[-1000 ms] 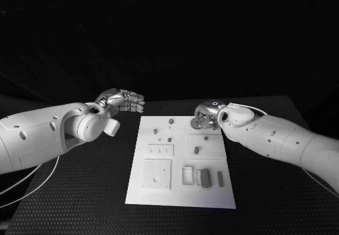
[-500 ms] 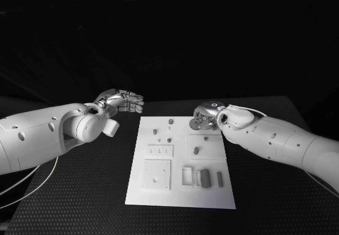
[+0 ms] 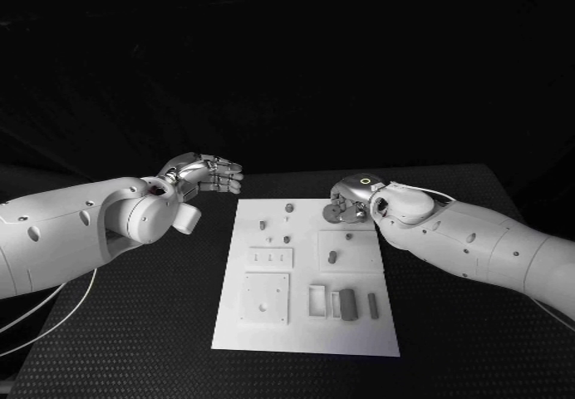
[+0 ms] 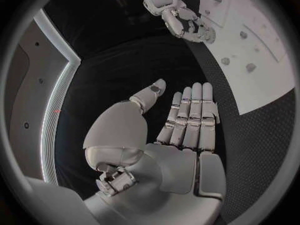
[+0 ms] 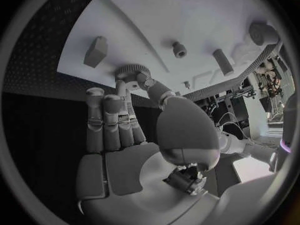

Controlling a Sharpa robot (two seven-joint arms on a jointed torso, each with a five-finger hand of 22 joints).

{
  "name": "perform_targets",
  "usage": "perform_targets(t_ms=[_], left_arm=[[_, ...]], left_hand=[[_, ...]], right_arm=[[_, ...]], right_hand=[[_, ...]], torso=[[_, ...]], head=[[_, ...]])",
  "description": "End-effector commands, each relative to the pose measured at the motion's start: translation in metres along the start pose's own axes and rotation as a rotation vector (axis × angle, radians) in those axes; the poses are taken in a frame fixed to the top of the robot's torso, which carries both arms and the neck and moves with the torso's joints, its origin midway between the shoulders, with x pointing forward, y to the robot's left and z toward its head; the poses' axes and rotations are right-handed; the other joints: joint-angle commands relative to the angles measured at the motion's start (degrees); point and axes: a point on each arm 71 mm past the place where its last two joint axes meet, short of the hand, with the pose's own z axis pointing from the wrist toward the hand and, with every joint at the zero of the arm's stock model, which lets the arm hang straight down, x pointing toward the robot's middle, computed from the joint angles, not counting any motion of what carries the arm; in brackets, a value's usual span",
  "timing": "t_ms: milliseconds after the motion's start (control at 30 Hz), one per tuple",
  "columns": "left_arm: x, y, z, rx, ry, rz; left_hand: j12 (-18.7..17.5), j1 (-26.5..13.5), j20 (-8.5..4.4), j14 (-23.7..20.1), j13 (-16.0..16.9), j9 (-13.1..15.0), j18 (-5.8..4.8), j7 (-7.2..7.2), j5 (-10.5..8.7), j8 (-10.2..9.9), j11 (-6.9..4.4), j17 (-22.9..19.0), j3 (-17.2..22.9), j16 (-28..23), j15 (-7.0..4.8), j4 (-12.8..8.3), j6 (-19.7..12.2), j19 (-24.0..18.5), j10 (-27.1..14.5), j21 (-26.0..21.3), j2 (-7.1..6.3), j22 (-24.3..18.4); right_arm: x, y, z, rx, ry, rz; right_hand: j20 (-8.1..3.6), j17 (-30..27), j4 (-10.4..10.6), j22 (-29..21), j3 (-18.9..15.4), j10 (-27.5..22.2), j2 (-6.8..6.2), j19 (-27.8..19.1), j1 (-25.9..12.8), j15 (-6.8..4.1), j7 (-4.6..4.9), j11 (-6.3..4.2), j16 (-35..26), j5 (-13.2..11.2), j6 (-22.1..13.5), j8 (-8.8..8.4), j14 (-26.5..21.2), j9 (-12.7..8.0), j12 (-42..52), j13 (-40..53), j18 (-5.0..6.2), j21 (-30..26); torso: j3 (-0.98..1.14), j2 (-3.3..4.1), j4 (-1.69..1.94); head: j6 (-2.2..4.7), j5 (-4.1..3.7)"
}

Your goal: Assemble the parts on the task board

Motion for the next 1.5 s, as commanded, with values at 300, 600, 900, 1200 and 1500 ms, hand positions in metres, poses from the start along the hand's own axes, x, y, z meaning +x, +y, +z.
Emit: perform_targets(t_ms=[300, 600, 900, 1200, 1500], left_arm=[[0.002, -0.001, -0.001, 0.007, 0.013, -0.002], [0.003, -0.002, 0.0, 0.007, 0.017, -0.002], [0.003, -0.002, 0.0, 0.007, 0.016, -0.002], [0.003, -0.002, 0.001, 0.007, 0.017, -0.002], [0.003, -0.002, 0.001, 0.005, 0.019, -0.002]], left_hand=[[-0.32, -0.35, -0.14, 0.31, -0.09, -0.02, 0.9, 1.1, 0.19, -0.22, -0.01, 0.06, -0.19, -0.36, 0.16, -0.02, 0.08, 0.43, 0.26, -0.4, 0.03, -0.05], [-0.35, -0.34, -0.14, 0.31, -0.1, -0.02, 0.89, 1.1, 0.19, -0.23, 0.0, 0.07, -0.2, -0.37, 0.16, -0.04, 0.07, 0.43, 0.27, -0.42, -0.01, -0.05], [-0.38, -0.34, -0.13, 0.31, -0.11, -0.03, 0.89, 1.11, 0.19, -0.25, 0.01, 0.08, -0.21, -0.38, 0.16, -0.05, 0.05, 0.44, 0.26, -0.43, -0.04, -0.05], [-0.41, -0.32, -0.14, 0.31, -0.12, -0.03, 0.89, 1.1, 0.19, -0.27, 0.01, 0.09, -0.21, -0.4, 0.16, -0.05, 0.04, 0.44, 0.25, -0.45, -0.06, -0.04], [-0.43, -0.32, -0.13, 0.32, -0.13, -0.03, 0.89, 1.1, 0.19, -0.29, 0.02, 0.1, -0.21, -0.41, 0.17, -0.04, 0.03, 0.45, 0.26, -0.46, -0.06, -0.04]], right_arm=[[-0.002, 0.0, 0.001, 0.018, 0.015, -0.026], [0.002, -0.001, 0.004, 0.019, 0.055, 0.0], [0.002, 0.001, 0.005, 0.005, 0.06, 0.023], [0.002, 0.005, 0.007, -0.005, 0.069, 0.03], [0.007, 0.001, 0.011, 0.008, 0.108, 0.03]], right_hand=[[-0.28, -0.09, 0.28, 1.01, -0.22, 0.47, -0.73, 0.36, -0.9, -0.21, 0.2, -0.11, 0.32, -0.1, 0.12, -0.33, 0.34, -0.33, 0.1, -0.21, 5.75, 0.31], [-0.26, -0.24, 0.86, 0.92, 0.03, -0.33, -1.96, 0.08, -1.77, 0.11, 0.65, 0.21, 0.13, -0.09, -1.0, -1.12, 0.02, -0.66, -0.21, -0.89, 5.75, -0.01], [-0.14, -0.29, 5.83, 0.87, 1.04, -2.56, -7.21, -0.08, -3.77, 1.03, 2.0, 1.18, 0.22, -0.17, -8.7, -5.18, -0.74, -2.86, -0.15, -2.19, 5.75, -0.52], [-0.18, -0.27, 7.45, 0.95, 1.13, -2.95, -8.1, -0.24, -3.78, 1.06, 1.96, 1.23, 0.33, -0.23, -10.25, -5.54, -1.0, -3.07, -0.07, -2.46, 5.75, -0.6], [-0.21, -0.22, 7.58, 1.12, 0.4, -2.91, -5.56, -0.62, -2.92, 0.94, 1.62, 1.1, 0.61, -0.29, -6.76, -2.87, -1.23, -2.09, 0.06, -2.71, 5.75, -0.48]], torso=[[0.03, 0.06, 0.12], [0.04, 0.07, 0.13], [0.04, 0.05, 0.16], [0.02, 0.05, 0.15], [-0.01, 0.1, 0.25]], head=[[0.18, -0.12], [0.12, -0.26], [0.0, -0.26], [-0.11, -0.19], [-0.26, -0.16]])
